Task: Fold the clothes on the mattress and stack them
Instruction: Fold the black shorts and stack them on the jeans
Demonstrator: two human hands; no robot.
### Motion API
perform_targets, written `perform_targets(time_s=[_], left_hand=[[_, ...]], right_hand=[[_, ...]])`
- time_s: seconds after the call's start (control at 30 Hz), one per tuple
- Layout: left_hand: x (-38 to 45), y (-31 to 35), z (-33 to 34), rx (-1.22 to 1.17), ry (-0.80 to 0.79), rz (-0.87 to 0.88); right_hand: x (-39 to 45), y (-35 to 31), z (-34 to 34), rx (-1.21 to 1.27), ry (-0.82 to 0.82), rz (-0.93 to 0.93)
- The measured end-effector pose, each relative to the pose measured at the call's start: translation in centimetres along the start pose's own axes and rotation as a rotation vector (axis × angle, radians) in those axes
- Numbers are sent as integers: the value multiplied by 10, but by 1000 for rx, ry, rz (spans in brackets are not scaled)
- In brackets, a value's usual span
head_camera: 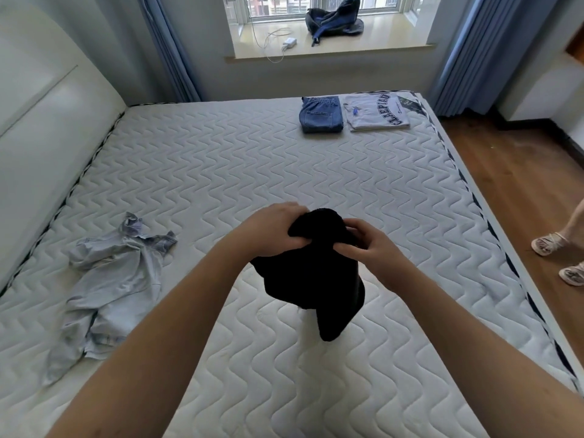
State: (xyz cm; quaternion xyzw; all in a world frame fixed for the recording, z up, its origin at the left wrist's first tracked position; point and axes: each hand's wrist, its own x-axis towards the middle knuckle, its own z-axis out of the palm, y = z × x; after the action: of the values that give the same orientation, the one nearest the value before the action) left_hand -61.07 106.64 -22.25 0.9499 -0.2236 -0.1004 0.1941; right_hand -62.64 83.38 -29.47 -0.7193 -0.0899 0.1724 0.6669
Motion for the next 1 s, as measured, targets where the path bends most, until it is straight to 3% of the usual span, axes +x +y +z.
perform_targets(time_s=[0.13,0.27,0.4,0.57,0.67,0.87,1.0], left_hand=[[2,9,-14,-30,46,44],[-4,18,-29,-96,100,70],[-14,21,-46,-146,79,102],[-25,22,-64,-148,82,111],[-28,19,-68,-162,91,80],[-30,7,-66,-193,109,18],[-38,-15,-58,-232,168,-55]], right_hand=[[-11,52,-21,27,104,193],[-15,107,-21,76,218,546],[-16,139,-13,154,259,676],[-4,141,-2,239,233,726],[4,144,-7,285,315,644],[13,160,-22,242,218,529],[15,168,-32,310,310,398]])
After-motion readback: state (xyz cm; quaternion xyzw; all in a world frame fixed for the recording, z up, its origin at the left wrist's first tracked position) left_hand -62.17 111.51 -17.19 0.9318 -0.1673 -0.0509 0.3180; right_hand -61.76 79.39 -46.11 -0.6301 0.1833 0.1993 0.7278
